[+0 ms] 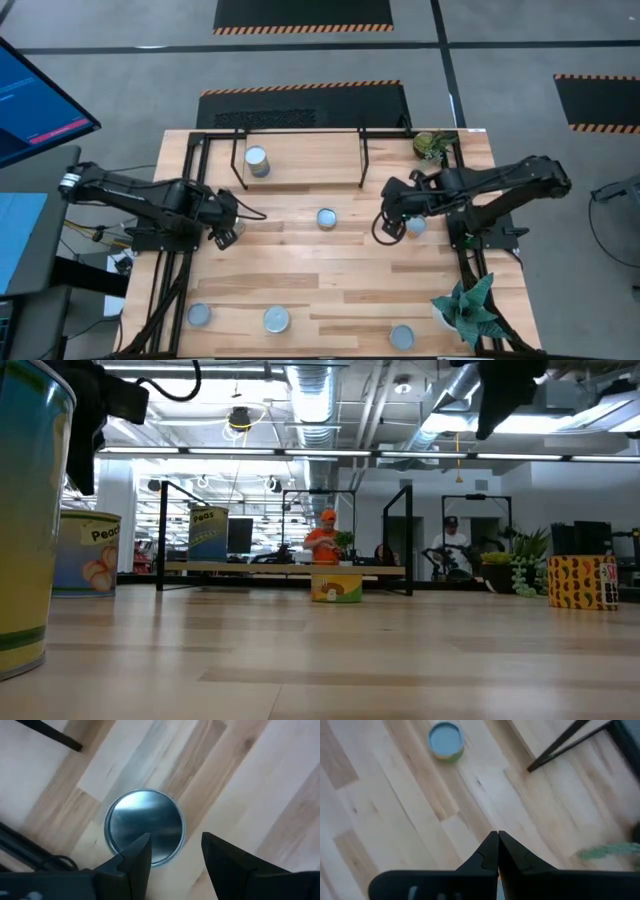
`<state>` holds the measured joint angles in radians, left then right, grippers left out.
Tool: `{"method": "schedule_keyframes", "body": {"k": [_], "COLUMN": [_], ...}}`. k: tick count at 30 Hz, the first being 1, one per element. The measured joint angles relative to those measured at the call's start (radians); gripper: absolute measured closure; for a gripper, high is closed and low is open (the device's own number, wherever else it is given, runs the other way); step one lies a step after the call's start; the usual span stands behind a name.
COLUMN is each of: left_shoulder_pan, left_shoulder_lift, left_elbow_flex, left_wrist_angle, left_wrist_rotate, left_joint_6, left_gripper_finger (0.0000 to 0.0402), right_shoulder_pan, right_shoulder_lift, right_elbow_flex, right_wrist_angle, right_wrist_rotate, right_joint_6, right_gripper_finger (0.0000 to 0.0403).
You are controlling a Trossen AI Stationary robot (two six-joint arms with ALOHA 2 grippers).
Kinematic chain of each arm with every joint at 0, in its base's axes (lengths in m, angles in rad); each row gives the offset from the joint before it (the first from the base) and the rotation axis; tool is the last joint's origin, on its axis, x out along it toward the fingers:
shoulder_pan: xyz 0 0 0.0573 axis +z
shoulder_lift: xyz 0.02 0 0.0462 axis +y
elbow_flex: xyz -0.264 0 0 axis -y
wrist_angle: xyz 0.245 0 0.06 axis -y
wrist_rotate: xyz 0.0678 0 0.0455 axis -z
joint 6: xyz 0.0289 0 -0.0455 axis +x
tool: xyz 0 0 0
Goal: Pick and place cans onto a shelf
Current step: Put the canned peaches on the shelf
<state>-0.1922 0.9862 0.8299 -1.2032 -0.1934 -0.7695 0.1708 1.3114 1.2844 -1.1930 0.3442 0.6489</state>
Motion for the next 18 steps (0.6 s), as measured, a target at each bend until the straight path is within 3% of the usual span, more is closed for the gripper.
{"method": "schedule_keyframes", "body": {"k": [18], "left_shoulder_pan": [-0.014], "left_shoulder_lift": [0.266], "left_elbow_flex": [0.007], "left_wrist_angle": [-0.016], "left_wrist_rotate": [-0.05], "left_joint_6": [0.079], "left_gripper_finger": [0.0239], "right_shoulder_pan": [-0.024], "right_shoulder_lift": [0.003], "right_elbow_flex": [-0.001], "right_wrist_angle": [-0.003], "right_wrist_rotate": [0.002], "right_joint_6": [-0.032], "right_gripper_finger": [0.0377]}}
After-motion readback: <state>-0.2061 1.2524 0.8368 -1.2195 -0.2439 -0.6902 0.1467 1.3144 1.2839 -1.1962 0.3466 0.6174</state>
